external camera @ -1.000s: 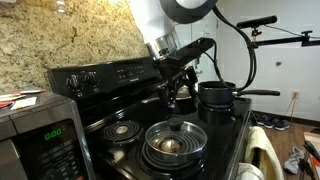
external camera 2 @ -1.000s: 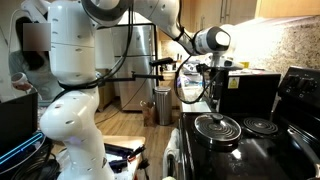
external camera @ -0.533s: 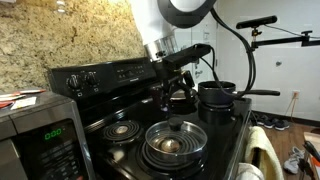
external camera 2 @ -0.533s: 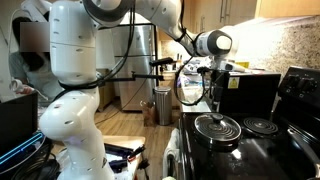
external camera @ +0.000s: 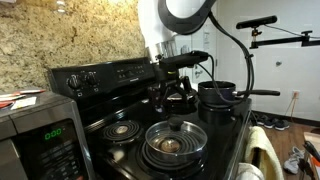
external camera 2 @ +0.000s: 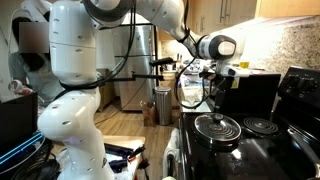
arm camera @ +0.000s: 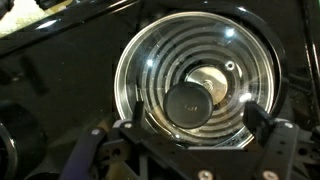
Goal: Take the spatula out of the pot, put it on the counter then pick the lid on the stove and put it on the pot
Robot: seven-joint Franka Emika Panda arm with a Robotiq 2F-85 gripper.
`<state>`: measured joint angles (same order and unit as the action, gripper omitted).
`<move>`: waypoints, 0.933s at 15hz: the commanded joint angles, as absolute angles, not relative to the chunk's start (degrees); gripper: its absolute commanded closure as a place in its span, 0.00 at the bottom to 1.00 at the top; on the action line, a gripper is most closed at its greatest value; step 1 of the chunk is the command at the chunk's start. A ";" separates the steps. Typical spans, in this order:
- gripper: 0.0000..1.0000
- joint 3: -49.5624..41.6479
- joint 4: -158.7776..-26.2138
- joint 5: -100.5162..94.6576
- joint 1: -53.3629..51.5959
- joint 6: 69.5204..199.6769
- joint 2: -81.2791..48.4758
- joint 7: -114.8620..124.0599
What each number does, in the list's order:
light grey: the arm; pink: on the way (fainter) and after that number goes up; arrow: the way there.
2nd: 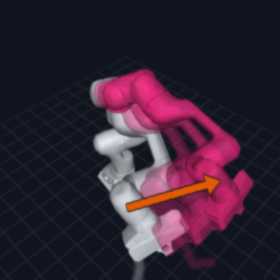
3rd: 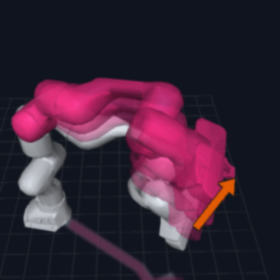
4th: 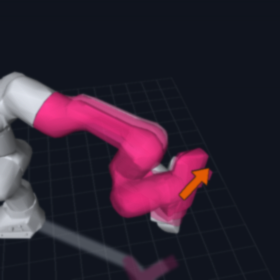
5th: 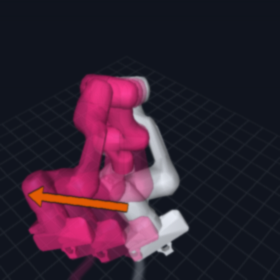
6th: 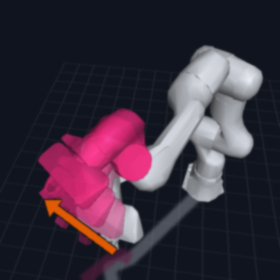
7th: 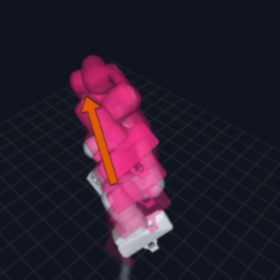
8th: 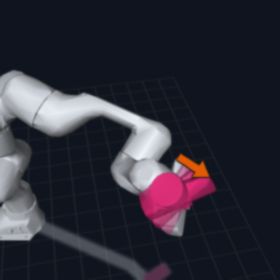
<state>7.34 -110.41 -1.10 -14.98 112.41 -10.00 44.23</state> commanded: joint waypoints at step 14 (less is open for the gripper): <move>0.00 7.54 -117.05 8.24 -11.89 120.25 -9.13 36.81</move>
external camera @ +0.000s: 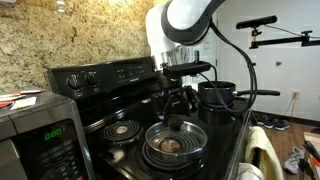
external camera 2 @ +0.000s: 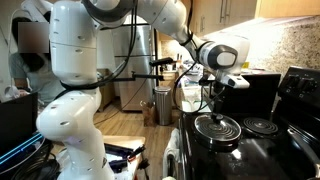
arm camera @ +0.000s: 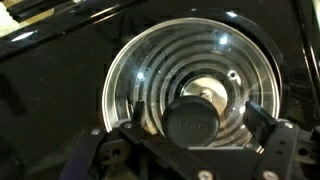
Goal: Take the spatula out of the pot, put it on the counter then pick the lid on the stove and put it on the pot
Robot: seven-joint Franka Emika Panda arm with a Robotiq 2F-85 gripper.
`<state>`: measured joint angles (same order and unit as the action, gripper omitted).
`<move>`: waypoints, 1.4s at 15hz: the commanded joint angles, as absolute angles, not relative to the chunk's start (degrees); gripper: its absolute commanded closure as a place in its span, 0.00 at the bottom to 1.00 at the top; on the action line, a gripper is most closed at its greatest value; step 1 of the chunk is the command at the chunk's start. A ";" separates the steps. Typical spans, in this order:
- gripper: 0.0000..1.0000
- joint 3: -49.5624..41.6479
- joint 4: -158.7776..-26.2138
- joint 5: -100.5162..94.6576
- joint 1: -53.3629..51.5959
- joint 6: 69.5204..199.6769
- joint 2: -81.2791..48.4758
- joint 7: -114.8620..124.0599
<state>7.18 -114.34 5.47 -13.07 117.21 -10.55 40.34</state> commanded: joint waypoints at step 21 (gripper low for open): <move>0.66 6.58 -116.47 3.91 -12.02 115.69 -7.16 32.19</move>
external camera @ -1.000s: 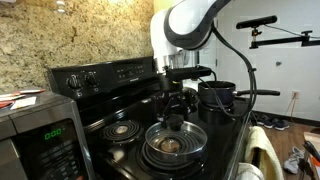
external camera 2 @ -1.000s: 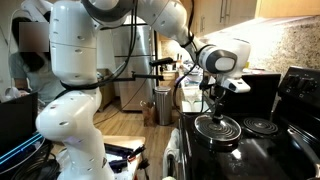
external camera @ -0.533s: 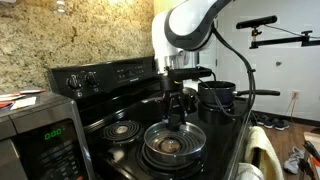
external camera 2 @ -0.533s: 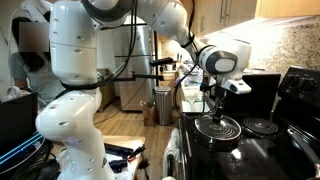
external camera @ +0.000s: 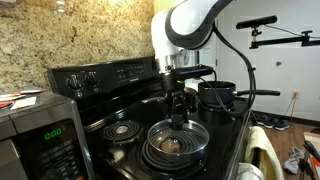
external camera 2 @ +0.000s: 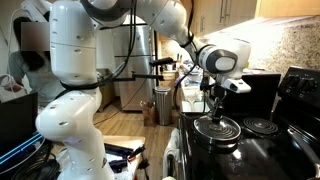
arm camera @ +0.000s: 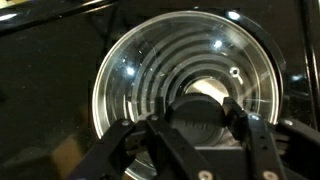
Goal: Take the spatula out of the pot, put it on the counter then pick the lid on the stove and put it on the pot
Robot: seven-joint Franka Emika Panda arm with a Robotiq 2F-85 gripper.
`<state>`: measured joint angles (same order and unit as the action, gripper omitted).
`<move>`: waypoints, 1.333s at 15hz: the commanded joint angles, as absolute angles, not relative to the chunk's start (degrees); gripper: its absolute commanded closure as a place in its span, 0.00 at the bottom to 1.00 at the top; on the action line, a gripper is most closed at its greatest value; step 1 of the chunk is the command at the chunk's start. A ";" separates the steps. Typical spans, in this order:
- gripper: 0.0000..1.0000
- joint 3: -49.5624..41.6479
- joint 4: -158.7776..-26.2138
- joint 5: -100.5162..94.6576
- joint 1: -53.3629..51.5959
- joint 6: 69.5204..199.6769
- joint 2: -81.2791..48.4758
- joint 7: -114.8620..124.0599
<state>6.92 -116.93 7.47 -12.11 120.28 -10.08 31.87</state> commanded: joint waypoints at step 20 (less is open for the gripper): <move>0.66 3.62 -117.97 -10.45 -3.65 95.44 10.48 33.74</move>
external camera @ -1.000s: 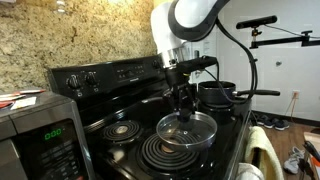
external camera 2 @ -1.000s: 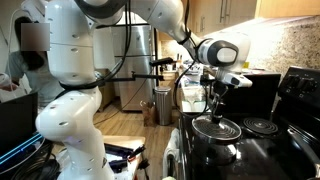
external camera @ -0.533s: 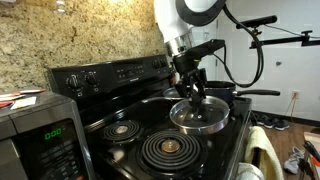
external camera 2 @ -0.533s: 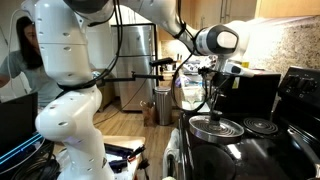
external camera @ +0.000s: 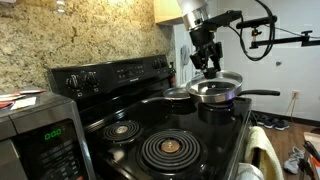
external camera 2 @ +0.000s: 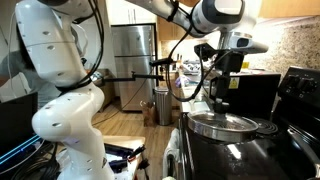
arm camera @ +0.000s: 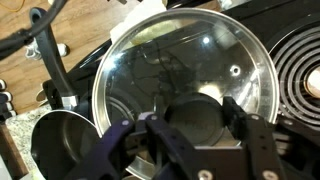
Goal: Take the spatula out of the pot, put it on the counter then pick the lid on the stove and put it on the pot
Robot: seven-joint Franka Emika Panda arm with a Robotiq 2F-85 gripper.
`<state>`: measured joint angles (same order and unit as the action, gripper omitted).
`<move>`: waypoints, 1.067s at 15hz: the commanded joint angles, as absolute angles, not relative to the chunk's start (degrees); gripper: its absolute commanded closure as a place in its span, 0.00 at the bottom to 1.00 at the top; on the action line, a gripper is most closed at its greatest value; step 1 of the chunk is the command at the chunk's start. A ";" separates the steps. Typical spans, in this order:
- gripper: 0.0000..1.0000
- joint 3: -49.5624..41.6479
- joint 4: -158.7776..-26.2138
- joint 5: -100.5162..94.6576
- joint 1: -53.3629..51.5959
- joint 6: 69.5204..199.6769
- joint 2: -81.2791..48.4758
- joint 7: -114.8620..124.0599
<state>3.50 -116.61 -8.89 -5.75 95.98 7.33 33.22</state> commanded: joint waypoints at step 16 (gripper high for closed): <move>0.66 -0.79 -107.69 -8.71 1.37 93.40 1.61 33.93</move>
